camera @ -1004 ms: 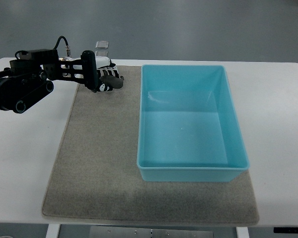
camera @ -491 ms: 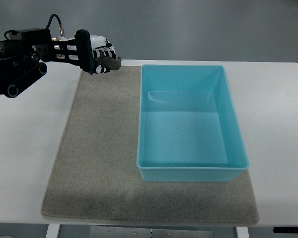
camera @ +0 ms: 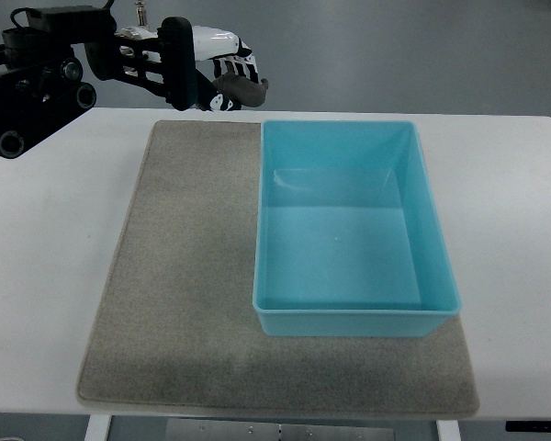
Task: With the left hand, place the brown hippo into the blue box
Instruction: 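Lift the hippo with the left hand and carry it over the blue box, then open the left hand to drop the hippo into the box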
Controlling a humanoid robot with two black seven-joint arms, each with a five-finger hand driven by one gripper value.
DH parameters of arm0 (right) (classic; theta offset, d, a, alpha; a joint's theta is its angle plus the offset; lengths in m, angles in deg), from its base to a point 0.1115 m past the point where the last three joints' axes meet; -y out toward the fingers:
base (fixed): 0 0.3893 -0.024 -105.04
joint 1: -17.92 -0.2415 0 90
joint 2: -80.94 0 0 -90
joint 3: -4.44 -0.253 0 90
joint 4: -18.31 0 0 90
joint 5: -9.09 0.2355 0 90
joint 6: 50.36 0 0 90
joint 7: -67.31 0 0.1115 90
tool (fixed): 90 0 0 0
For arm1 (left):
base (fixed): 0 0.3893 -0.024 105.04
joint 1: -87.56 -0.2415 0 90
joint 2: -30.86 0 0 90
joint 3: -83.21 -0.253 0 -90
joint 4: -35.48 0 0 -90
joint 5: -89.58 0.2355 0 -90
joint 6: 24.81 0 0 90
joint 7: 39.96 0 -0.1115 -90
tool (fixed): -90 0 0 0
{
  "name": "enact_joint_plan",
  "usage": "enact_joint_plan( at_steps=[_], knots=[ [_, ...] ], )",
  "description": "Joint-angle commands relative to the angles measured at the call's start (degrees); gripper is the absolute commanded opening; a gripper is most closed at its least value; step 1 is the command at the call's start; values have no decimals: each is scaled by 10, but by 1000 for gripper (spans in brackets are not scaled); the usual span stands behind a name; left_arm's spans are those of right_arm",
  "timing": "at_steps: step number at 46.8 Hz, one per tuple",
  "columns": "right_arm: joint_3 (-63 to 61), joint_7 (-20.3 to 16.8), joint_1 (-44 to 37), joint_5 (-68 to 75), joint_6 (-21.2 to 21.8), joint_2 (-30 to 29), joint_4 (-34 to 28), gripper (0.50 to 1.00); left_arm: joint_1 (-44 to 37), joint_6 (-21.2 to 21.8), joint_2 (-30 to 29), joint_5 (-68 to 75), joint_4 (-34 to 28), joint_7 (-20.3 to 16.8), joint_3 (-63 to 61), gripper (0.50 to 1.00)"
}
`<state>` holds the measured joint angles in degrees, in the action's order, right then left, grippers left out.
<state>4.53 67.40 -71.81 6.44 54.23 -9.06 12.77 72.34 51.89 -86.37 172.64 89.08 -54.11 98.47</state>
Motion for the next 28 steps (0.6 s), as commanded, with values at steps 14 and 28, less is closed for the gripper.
enact_joint_plan(
  at_steps=[14, 28],
  knots=[
    [0, 0, 0, -1, 0, 0, 0, 936, 1, -10, 8, 2, 124, 1, -3, 500],
    [0, 0, 0, 0, 0, 0, 0, 936, -32, -12, 49, 13, 121, 1, -8, 500]
  ],
)
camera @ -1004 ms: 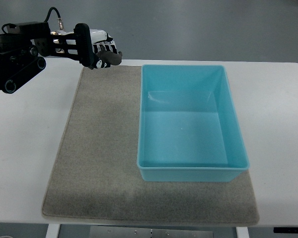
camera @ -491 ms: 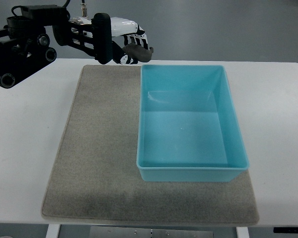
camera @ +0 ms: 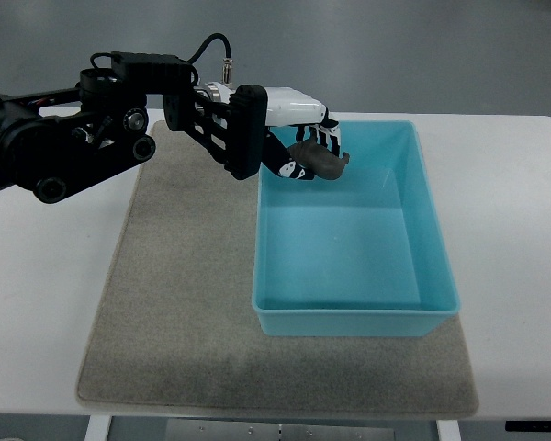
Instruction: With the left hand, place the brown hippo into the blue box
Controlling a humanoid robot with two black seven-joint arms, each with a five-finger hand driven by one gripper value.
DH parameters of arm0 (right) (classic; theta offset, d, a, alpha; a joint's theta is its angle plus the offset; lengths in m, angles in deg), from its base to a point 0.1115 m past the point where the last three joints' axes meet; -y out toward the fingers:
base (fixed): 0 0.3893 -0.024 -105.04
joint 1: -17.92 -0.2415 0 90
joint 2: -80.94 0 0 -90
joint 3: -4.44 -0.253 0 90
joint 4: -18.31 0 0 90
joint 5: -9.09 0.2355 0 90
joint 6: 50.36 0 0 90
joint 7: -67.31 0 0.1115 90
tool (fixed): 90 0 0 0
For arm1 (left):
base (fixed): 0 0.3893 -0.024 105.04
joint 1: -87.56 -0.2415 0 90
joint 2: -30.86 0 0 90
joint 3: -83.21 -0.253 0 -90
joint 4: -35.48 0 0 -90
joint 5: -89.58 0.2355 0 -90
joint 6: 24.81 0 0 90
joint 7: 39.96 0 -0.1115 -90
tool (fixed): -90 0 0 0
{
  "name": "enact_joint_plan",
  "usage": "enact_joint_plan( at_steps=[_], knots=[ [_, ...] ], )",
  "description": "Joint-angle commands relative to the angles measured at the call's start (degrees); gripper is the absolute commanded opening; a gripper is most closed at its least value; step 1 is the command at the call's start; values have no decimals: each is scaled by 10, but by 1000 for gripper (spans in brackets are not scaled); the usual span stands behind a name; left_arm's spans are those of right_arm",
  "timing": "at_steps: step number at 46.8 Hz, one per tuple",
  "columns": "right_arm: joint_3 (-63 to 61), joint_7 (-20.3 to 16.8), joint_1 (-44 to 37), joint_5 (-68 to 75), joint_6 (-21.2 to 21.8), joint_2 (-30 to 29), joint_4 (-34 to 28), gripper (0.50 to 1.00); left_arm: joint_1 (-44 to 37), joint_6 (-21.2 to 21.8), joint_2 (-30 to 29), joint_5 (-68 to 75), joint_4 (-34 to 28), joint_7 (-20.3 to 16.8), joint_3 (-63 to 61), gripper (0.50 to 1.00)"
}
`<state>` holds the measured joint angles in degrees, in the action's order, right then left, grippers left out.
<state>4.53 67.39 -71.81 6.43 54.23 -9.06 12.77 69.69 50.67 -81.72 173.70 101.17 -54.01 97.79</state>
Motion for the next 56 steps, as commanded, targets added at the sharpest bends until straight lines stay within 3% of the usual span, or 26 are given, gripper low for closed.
enact_joint_plan(
  at_steps=[1, 8, 14, 17, 25, 38, 47, 56],
  knots=[
    [0, 0, 0, -1, 0, 0, 0, 936, -8, 0, 3, 3, 0, 0, -2, 500],
    [0, 0, 0, -1, 0, 0, 0, 936, -23, 0, 18, 10, -3, 0, -2, 514],
    [0, 0, 0, -1, 0, 0, 0, 936, -28, 1, 18, 9, -3, 0, -2, 897],
    [0, 0, 0, 0, 0, 0, 0, 936, -28, 4, 19, 1, -4, 0, -1, 994],
    [0, 0, 0, 0, 0, 0, 0, 936, -28, 10, 19, -27, -9, -1, 5, 999],
    [0, 0, 0, -1, 0, 0, 0, 936, -20, 10, 8, -200, -28, 2, 13, 999],
    [0, 0, 0, 0, 0, 0, 0, 936, -16, -6, -3, -343, -116, 3, 48, 1000],
    [0, 0, 0, -1, 0, 0, 0, 936, -17, -51, -4, -403, -199, 3, 92, 1000]
  ],
)
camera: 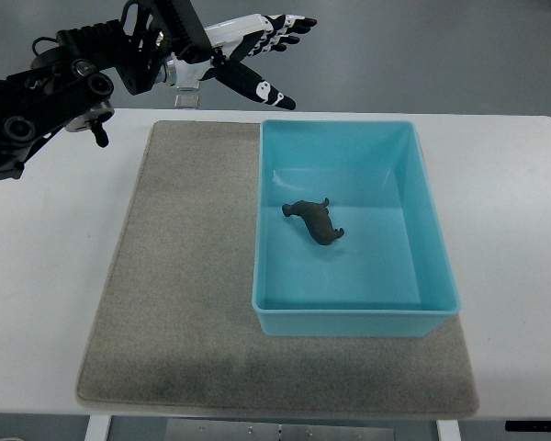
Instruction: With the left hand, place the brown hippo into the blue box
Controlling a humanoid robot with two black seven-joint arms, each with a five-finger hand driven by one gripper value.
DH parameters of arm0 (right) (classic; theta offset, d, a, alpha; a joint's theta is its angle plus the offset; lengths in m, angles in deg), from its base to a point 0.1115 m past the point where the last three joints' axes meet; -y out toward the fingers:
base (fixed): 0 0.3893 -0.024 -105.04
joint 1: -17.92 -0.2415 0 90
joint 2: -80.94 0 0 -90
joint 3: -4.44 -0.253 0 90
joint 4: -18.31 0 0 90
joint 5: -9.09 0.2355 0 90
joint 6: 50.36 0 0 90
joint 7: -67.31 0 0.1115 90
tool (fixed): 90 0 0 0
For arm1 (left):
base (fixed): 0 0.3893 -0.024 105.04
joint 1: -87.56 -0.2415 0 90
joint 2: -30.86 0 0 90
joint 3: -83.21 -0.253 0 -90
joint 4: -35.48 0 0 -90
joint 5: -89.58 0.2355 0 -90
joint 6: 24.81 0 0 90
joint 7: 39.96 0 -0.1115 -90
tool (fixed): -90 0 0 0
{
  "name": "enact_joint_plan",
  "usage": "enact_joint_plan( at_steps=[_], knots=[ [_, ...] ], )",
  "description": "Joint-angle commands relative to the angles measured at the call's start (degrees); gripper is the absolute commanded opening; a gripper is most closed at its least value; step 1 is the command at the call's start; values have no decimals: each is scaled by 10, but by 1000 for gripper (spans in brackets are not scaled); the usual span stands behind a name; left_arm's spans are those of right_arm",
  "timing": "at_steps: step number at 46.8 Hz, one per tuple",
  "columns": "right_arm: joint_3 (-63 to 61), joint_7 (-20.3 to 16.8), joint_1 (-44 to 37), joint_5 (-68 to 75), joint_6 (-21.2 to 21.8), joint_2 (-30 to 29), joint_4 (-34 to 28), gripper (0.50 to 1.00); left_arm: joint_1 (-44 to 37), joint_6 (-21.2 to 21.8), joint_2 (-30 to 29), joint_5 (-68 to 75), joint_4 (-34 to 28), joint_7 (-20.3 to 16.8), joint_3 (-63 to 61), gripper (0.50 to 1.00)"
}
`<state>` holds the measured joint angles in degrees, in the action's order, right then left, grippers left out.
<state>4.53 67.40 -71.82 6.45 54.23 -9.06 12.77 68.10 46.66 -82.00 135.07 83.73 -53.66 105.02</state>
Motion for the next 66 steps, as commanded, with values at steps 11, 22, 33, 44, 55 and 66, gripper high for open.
enact_joint_plan(
  at_steps=[11, 22, 33, 44, 55, 66],
  knots=[
    [0, 0, 0, 0, 0, 0, 0, 936, -9, -93, -1, -143, -125, 10, 51, 1000],
    [0, 0, 0, 0, 0, 0, 0, 936, -14, -160, -14, -312, -198, 77, 52, 1000],
    [0, 0, 0, -1, 0, 0, 0, 936, -50, -165, -23, -491, -239, 186, 53, 1000],
    [-1, 0, 0, 0, 0, 0, 0, 936, -82, -165, -27, -576, -238, 191, 74, 1000],
    [-1, 0, 0, -1, 0, 0, -3, 936, -109, -165, -21, -588, -235, 196, 105, 1000],
    [0, 0, 0, 1, 1, 0, -3, 936, -113, -165, -22, -587, -238, 196, 105, 1000]
  ],
)
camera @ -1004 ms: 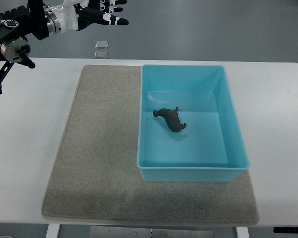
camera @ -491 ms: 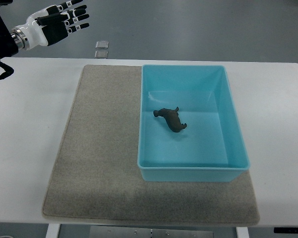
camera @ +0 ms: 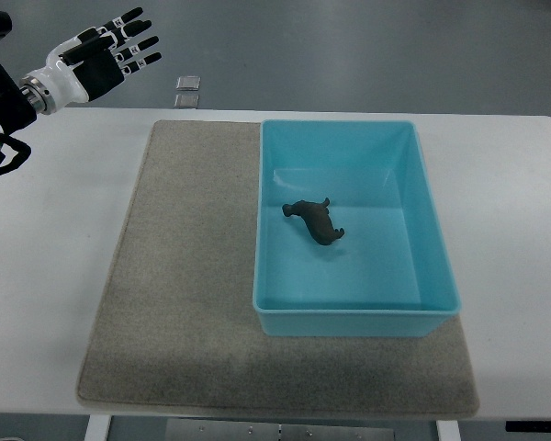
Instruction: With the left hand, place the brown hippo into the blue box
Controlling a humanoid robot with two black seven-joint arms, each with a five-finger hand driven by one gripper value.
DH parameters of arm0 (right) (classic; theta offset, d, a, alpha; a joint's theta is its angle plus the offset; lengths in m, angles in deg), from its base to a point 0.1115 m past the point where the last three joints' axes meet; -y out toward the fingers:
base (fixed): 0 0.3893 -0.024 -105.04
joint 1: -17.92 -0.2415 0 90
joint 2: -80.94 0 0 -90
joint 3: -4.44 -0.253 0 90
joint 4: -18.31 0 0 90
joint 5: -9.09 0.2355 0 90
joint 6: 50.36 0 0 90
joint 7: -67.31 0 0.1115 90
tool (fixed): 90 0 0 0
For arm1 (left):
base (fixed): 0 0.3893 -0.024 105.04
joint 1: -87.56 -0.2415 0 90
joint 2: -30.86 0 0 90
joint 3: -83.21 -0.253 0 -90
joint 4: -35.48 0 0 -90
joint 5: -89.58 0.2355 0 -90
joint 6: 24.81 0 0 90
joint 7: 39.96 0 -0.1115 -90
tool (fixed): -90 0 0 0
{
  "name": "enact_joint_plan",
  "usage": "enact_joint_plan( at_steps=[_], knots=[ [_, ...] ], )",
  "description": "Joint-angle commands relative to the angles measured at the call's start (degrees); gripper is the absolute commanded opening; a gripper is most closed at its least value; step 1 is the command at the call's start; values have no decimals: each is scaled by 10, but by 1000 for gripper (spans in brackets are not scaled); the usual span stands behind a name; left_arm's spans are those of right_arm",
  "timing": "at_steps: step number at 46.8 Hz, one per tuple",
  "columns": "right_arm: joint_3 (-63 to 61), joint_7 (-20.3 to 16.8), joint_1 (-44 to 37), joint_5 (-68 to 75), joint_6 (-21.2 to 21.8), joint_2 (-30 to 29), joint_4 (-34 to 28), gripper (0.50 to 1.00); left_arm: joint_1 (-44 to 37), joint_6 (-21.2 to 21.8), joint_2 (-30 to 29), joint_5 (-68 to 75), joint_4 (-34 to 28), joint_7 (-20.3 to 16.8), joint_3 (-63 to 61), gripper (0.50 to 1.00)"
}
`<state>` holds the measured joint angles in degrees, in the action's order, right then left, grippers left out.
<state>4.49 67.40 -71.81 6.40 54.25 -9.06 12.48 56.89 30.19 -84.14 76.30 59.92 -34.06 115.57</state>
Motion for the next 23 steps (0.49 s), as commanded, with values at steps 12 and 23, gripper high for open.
enact_joint_plan(
  at_steps=[12, 23],
  knots=[
    [-1, 0, 0, 1, 7, 0, -1, 936, -2, 0, -5, 2, 3, 1, 1, 1000],
    [0, 2, 2, 0, 9, 0, -17, 936, -3, 0, -7, 2, 0, 0, 0, 1000]
  ],
)
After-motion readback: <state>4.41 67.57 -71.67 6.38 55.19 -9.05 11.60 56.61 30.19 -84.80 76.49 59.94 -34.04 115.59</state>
